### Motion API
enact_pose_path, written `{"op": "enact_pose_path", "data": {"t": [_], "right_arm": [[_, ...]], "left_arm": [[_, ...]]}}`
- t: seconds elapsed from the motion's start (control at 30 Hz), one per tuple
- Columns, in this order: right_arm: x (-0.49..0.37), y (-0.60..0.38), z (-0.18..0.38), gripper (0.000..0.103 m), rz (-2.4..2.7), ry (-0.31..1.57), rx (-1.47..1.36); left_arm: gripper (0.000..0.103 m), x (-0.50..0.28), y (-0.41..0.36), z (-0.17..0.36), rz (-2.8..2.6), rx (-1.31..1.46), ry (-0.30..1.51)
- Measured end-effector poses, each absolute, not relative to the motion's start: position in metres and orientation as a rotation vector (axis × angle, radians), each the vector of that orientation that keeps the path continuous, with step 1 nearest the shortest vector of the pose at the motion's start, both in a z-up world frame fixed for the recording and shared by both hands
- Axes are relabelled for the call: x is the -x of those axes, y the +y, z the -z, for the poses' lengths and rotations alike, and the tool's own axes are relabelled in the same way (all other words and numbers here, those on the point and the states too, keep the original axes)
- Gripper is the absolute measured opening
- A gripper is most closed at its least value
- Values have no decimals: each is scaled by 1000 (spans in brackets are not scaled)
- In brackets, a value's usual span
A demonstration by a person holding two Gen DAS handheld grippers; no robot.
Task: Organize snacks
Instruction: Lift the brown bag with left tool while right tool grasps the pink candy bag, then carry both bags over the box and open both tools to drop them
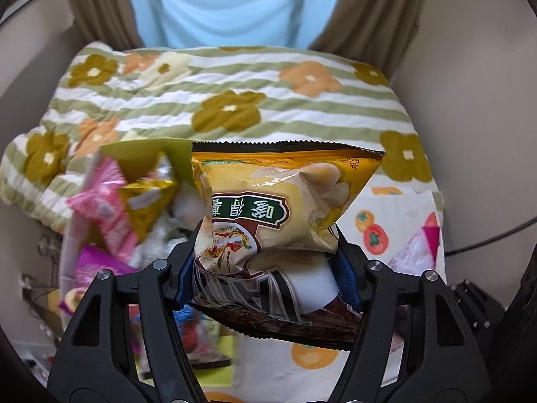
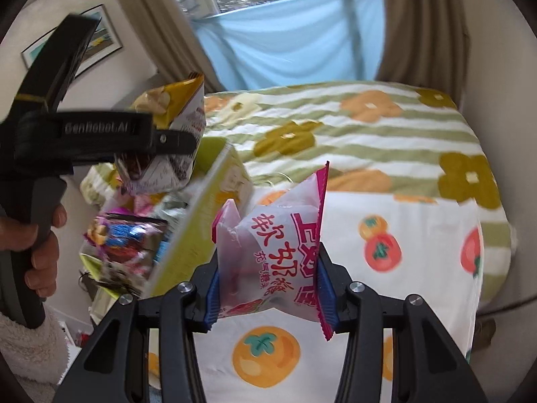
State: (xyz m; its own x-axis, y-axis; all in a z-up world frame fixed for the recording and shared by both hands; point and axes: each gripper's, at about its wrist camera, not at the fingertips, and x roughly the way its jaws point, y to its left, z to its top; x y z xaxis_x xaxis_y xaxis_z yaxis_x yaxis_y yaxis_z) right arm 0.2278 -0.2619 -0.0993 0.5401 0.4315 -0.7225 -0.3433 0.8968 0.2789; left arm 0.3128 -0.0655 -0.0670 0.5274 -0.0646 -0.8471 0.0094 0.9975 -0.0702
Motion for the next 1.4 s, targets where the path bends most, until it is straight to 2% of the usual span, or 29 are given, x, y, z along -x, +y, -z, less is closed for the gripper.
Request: {"op": "enact_pose_path", "data": {"t": [0.2,0.5,0.57,0.6,0.63,0.93,1.23,1.3,1.33,1.37,1.4], "right_arm": [[-244,-213,66,44,-576,839,-104],[-250,-129,59,44,-542,828,-192],[-247,-115,60,44,-512,829,-221],[-246,-111,58,44,-498,829,-222],[-244,-105,59,44,-478,828,-226],[-234,-94,56,44,-370,838,-250],[-262,-79,68,46,-379,892,-231],[-270,-75,74,50,-371,911,-228],[-274,-72,78,61,-365,925,-225],[-276,-72,81,77,-355,935,-223],[-276,-73,82,85,-346,933,-226]], "left_arm": [[64,-297,11,54,-32,86,994],[65,-306,105,78,44,63,1032],[74,-309,116,81,84,47,1019],[90,-310,119,82,106,40,1015],[102,-312,122,83,119,30,1010],[103,-275,166,78,166,106,963],[103,-254,188,89,132,108,971],[103,-249,190,92,133,111,970],[103,-248,191,93,134,117,968],[103,-246,192,95,135,120,965],[103,-244,193,97,135,117,964]]}}
